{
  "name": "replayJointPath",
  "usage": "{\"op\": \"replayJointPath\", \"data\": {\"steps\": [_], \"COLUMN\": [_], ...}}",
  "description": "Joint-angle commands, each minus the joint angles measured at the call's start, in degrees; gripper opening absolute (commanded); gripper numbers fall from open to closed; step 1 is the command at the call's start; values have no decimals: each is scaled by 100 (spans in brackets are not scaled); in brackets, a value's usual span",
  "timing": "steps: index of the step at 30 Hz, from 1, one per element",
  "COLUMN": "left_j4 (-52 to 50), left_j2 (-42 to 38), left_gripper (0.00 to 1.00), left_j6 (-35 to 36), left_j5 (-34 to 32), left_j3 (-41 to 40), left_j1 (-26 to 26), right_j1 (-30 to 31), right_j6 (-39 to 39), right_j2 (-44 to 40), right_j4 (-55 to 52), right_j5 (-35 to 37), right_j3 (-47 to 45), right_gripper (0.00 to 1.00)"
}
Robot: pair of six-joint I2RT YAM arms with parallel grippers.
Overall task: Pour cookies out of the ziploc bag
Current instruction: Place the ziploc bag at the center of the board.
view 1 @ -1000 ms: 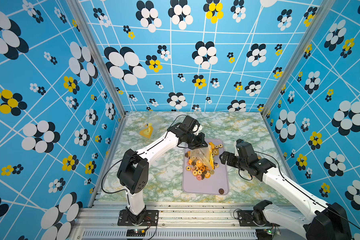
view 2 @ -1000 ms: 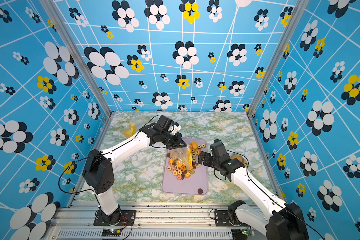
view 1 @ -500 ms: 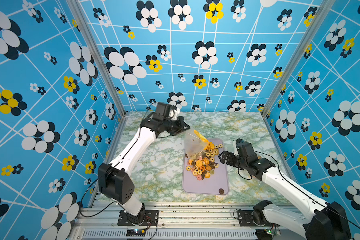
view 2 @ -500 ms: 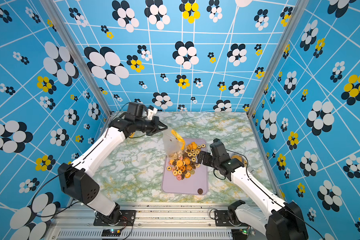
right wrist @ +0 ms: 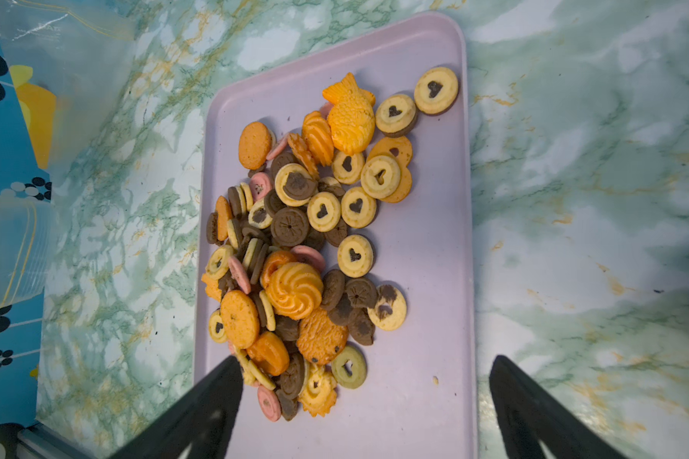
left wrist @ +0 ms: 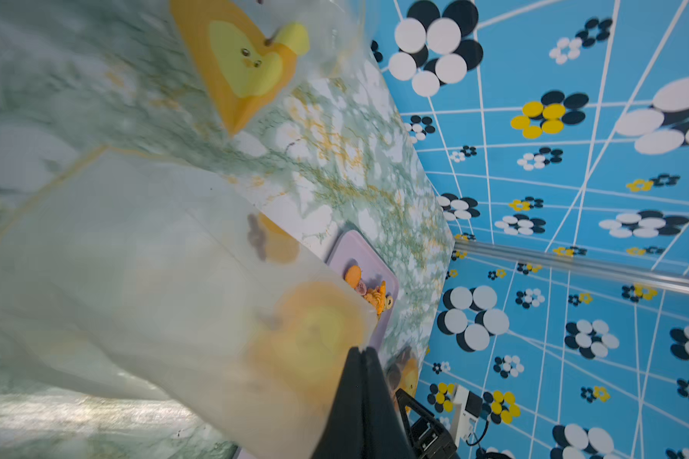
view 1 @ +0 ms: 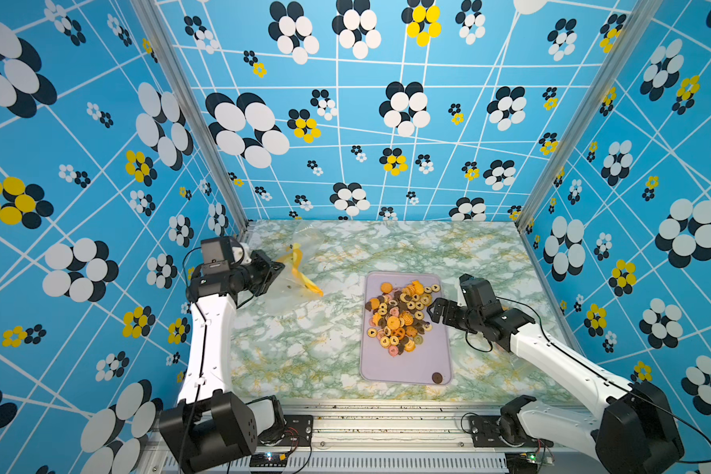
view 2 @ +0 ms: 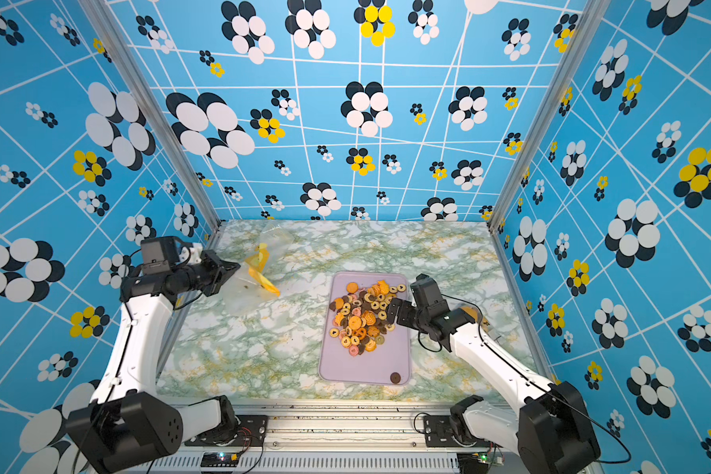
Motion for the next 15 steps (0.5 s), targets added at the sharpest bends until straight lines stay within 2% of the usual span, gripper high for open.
{"op": "replayJointPath", "data": {"steps": [1, 7, 15], "left_j4": [-516, -917, -882], "left_j2": [-477, -547, 889], "left_gripper": [0, 0, 0], "left_j6": [-17, 66, 125], "left_j5": [215, -205, -845], "left_j3": [-279, -436, 153], "left_j1": [425, 643, 698], "right_j1": [-38, -197, -546], "right_j6": [-155, -310, -385], "right_j2": [89, 338, 539], "right_j4": [86, 88, 190], "right_j5": [-184, -395, -611], "right_j3": [246, 395, 513], "right_gripper": [99, 99, 99]}}
